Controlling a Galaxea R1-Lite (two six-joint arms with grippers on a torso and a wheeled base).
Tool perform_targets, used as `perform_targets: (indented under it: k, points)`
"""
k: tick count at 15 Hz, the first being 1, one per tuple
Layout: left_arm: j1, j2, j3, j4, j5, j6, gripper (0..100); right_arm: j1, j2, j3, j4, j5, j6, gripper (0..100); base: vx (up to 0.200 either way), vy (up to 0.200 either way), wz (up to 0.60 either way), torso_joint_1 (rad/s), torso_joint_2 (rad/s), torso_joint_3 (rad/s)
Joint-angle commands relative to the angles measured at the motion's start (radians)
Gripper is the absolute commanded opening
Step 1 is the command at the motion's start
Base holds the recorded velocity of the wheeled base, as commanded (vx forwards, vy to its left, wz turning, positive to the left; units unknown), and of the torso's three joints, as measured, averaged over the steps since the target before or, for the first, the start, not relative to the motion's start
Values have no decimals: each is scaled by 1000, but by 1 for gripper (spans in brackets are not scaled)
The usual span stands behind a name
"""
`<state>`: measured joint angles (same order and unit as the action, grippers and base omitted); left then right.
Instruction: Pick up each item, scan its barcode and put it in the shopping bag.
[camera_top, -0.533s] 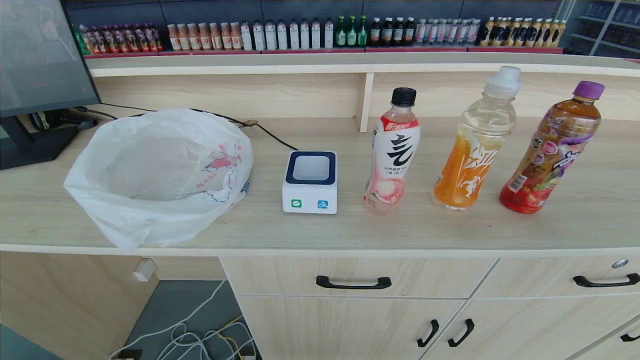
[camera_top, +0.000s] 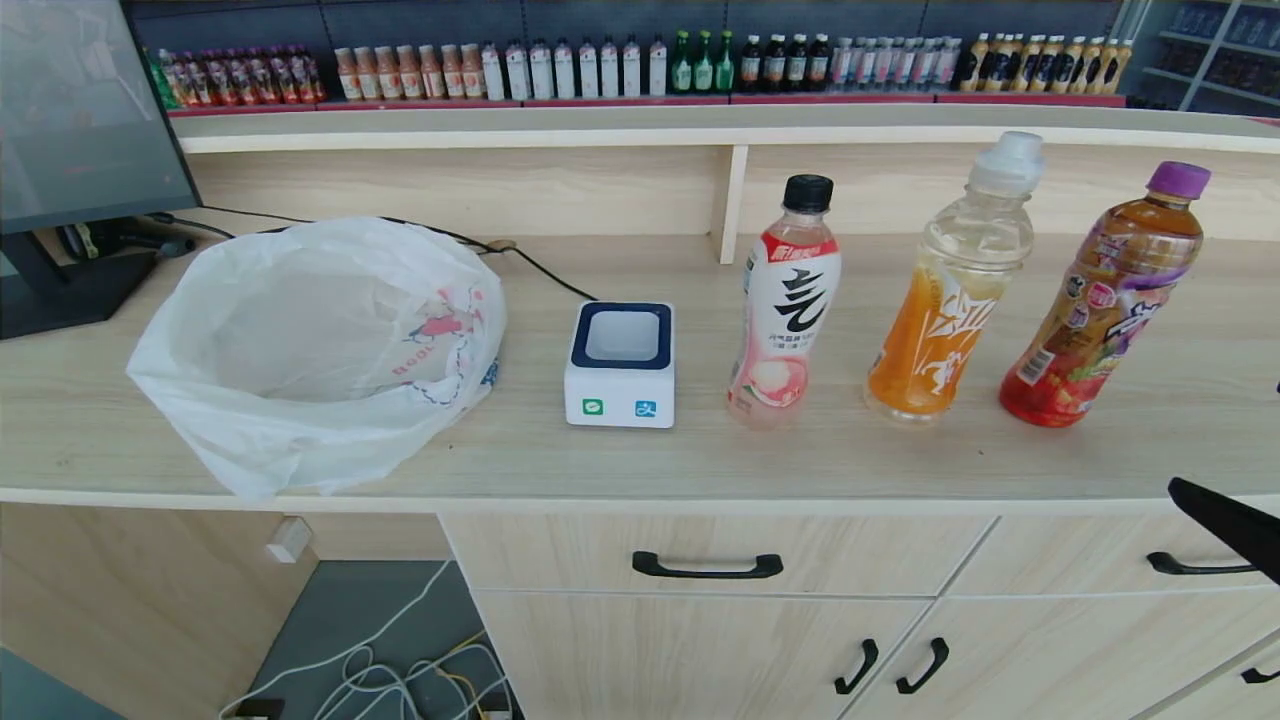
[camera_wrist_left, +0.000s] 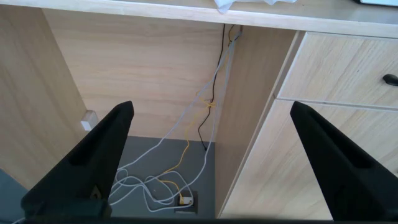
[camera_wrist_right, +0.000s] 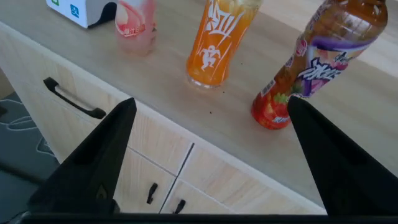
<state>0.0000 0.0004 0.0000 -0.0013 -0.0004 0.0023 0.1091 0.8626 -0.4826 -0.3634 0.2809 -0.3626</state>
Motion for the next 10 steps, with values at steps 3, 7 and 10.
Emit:
perform_targets:
  k: [3,7,10]
  points:
    - [0,0,0,0,0,-1,100,389,208,-8,-190,-262,76,100,0,0,0,0,0,0]
    - [0,0,0,0,0,1,100,699,325,-79,-290,-598,200,100,0,0,0,0,0,0]
    - [0,0,0,0,0,-1,100,702,480,-74,-560,-644,275,100,0,0,0,0,0,0]
